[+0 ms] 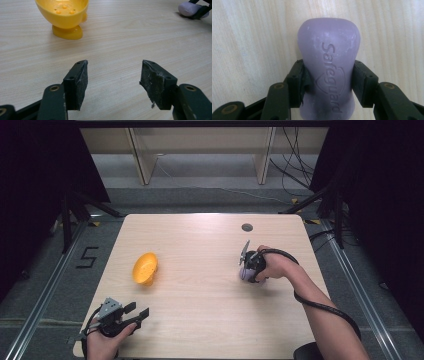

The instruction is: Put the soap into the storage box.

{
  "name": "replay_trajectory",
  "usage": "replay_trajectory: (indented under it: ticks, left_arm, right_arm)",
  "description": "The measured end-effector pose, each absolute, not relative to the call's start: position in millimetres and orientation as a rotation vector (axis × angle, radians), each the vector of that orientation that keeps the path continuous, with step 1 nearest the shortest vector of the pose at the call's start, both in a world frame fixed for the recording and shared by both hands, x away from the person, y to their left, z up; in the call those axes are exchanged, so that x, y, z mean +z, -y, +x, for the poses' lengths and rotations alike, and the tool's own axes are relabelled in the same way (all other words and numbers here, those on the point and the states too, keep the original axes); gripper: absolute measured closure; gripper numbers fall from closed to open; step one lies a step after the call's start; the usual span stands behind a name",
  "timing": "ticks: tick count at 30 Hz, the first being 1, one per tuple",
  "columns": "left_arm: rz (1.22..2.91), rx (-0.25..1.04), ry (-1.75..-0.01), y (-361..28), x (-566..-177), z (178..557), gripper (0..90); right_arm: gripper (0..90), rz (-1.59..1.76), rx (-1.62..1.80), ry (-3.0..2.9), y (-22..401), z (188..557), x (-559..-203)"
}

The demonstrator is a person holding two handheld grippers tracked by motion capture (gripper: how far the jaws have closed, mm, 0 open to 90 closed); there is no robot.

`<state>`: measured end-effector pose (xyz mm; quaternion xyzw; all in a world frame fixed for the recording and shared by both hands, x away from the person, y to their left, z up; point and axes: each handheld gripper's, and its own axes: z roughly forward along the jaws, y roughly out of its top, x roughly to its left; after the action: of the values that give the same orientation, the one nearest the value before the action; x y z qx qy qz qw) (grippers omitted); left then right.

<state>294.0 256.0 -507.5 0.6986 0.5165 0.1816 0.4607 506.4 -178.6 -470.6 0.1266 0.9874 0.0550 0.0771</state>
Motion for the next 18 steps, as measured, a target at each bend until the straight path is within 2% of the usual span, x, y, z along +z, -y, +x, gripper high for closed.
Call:
replay_trajectory:
  ticks: [8,18]
  left_arm:
    - [1.718,0.447,-1.261,-256.1,-507.5,294.1,38.0]
    - [1.718,0.445,-1.260,-255.0,-507.5,294.1,38.0]
  right_arm:
    - [50.6,0.404,0.244,-2.838,179.7,491.4,-465.4]
    - [50.6,0.406,0.378,-2.588,182.6,450.4,-461.9]
